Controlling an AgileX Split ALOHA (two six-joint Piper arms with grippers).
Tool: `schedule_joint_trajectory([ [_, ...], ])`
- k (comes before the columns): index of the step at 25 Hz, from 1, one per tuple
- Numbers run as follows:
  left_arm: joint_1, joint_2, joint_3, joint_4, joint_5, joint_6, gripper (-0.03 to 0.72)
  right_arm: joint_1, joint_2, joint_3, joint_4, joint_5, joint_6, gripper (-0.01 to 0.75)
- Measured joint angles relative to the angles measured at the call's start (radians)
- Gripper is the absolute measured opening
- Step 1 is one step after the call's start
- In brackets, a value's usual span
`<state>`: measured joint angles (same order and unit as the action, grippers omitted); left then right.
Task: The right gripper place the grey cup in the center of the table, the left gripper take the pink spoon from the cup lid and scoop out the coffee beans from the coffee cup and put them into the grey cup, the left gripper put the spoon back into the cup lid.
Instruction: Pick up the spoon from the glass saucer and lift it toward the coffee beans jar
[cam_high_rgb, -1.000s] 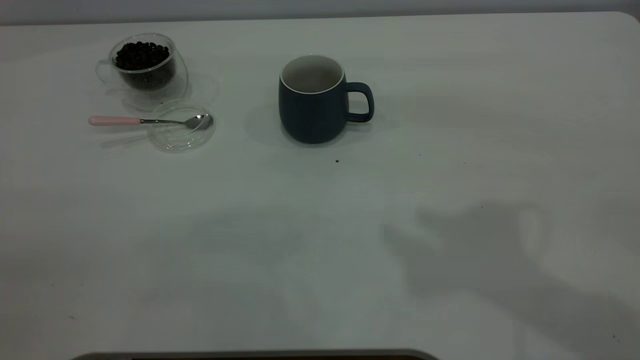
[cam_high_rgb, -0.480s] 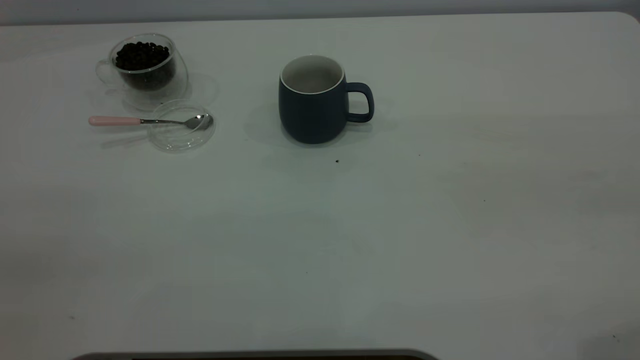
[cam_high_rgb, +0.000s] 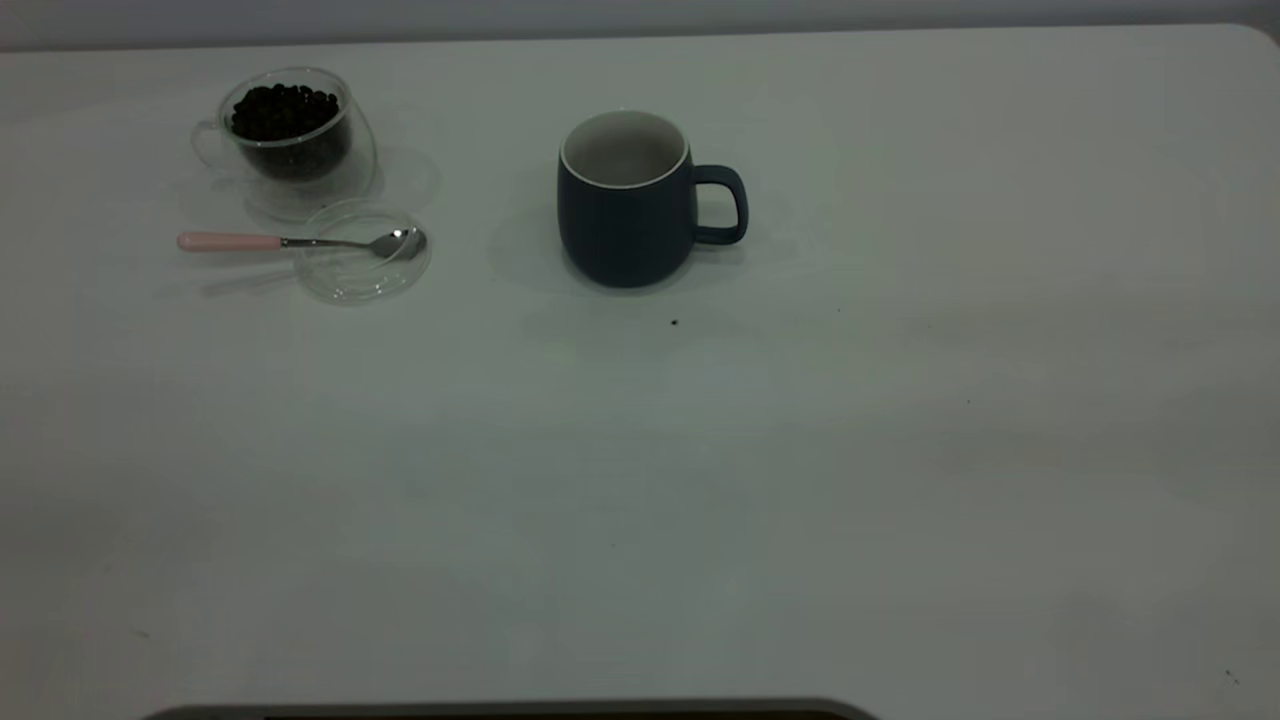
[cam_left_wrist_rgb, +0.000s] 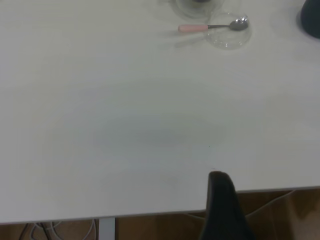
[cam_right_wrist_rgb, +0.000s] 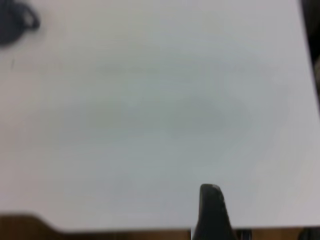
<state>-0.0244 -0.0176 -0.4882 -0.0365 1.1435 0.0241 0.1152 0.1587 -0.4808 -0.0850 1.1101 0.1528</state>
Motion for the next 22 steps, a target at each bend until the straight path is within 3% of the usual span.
schedule_joint_trajectory([
  [4, 0.000, 0.000, 0.000, 0.000, 0.000, 0.000, 0.538, -0.047, -0.146, 0.000, -0.003, 0.007, 0.000, 0.565],
  [22, 0.000, 0.000, 0.000, 0.000, 0.000, 0.000, 0.538, -0.058, -0.164, 0.000, -0.003, 0.013, -0.014, 0.565],
])
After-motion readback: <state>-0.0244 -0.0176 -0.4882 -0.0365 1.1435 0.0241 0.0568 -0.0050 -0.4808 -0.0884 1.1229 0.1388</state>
